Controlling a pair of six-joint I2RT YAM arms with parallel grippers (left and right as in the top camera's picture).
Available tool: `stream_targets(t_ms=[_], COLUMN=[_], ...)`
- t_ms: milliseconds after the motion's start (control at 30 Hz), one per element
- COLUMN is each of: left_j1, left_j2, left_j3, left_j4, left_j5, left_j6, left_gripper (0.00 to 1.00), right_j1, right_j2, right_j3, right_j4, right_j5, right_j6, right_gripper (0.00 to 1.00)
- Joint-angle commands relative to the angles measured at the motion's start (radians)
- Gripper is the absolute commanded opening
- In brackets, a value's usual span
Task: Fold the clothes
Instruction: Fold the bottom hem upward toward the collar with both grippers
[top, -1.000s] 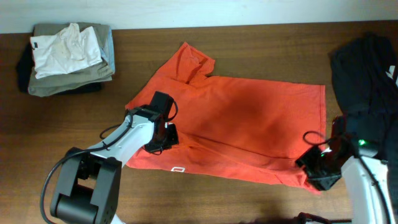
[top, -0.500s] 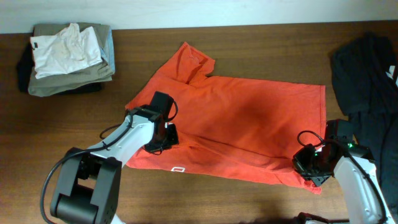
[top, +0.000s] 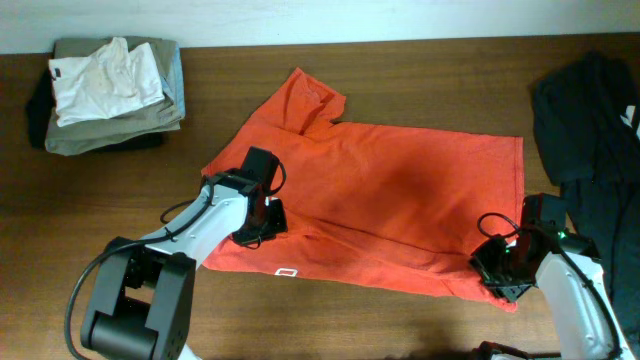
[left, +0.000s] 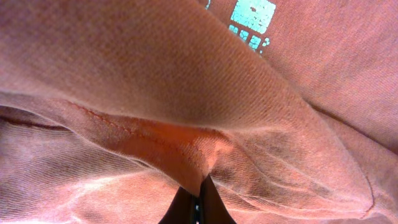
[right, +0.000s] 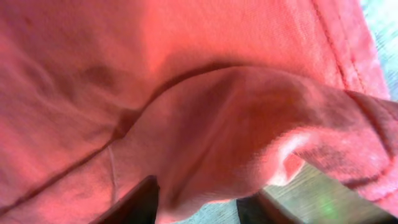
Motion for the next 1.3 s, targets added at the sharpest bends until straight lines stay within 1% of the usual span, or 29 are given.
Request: stream_targets(t_ms=[0, 100, 133, 233, 433, 567, 667, 800, 867, 1000, 1033, 1067, 1100, 1133, 1167, 1200, 1233, 1267], left_j1=[0.001, 0.001, 0.001, 0.001, 0.001, 0.001, 0.001, 0.001, 0.001, 0.001, 0.001, 0.001, 0.001, 0.001, 0.001, 0.001, 0.001, 0.002], left_j2=[-0.019, -0.019, -0.019, -0.020, -0.020, -0.020, -0.020, -0.020, -0.020, -0.019, -0.019, -0.019, -0.019, -0.019, -0.019, -0.019, -0.020, -0.026], left_j3=[-0.005, -0.005, -0.005, -0.005, -0.002, -0.001, -0.001, -0.001, -0.001, -0.001, -0.001, -0.001, -0.001, -0.001, -0.001, -0.001, -0.001, -0.001], left_j4=[0.001, 0.005, 0.011, 0.032, 0.139, 0.262, 0.388, 0.450, 0.461, 0.514, 0.539, 0.557, 0.577, 0.585, 0.592, 0.594, 0.592, 0.591], left_j5=[-0.011, -0.011, -0.011, -0.011, -0.011, -0.011, -0.015, -0.080, -0.113, -0.116, -0.116, -0.116, -0.117, -0.120, -0.143, -0.183, -0.248, -0.283], left_j6=[-0.001, -0.001, -0.001, -0.001, 0.006, 0.006, 0.051, 0.051, 0.051, 0.051, 0.051, 0.051, 0.051, 0.051, 0.051, 0.051, 0.053, 0.106], left_gripper=[0.00, 0.00, 0.00, 0.00, 0.00, 0.00, 0.00, 0.00, 0.00, 0.01, 0.03, 0.07, 0.27, 0.48, 0.75, 0.87, 0.99, 0.99], right_j1=[-0.005, -0.005, -0.005, -0.005, -0.005, -0.005, -0.005, -0.005, -0.005, -0.005, -0.005, -0.005, -0.005, -0.005, -0.005, -0.005, -0.006, -0.006], right_j2=[0.008, 0.008, 0.008, 0.008, 0.007, 0.008, 0.008, 0.010, 0.035, 0.154, 0.180, 0.185, 0.185, 0.185, 0.185, 0.185, 0.185, 0.185], right_j3=[-0.009, -0.009, -0.009, -0.009, -0.009, -0.009, -0.009, -0.009, -0.009, -0.009, -0.003, 0.005, 0.012, 0.019, 0.027, 0.040, 0.064, 0.125], right_j4=[0.008, 0.019, 0.024, 0.060, 0.191, 0.255, 0.280, 0.316, 0.341, 0.386, 0.394, 0.393, 0.393, 0.393, 0.393, 0.392, 0.380, 0.315], right_j5=[0.016, 0.016, 0.016, 0.018, 0.028, 0.070, 0.106, 0.114, 0.114, 0.113, 0.111, 0.112, 0.124, 0.142, 0.159, 0.172, 0.175, 0.179], right_j6=[0.005, 0.005, 0.005, 0.012, 0.011, 0.011, 0.011, 0.012, 0.012, 0.012, 0.013, 0.012, 0.012, 0.012, 0.012, 0.011, 0.010, -0.004], right_gripper=[0.18, 0.10, 0.04, 0.04, 0.04, 0.04, 0.04, 0.04, 0.04, 0.04, 0.04, 0.04, 0.05, 0.11, 0.15, 0.29, 0.59, 0.71])
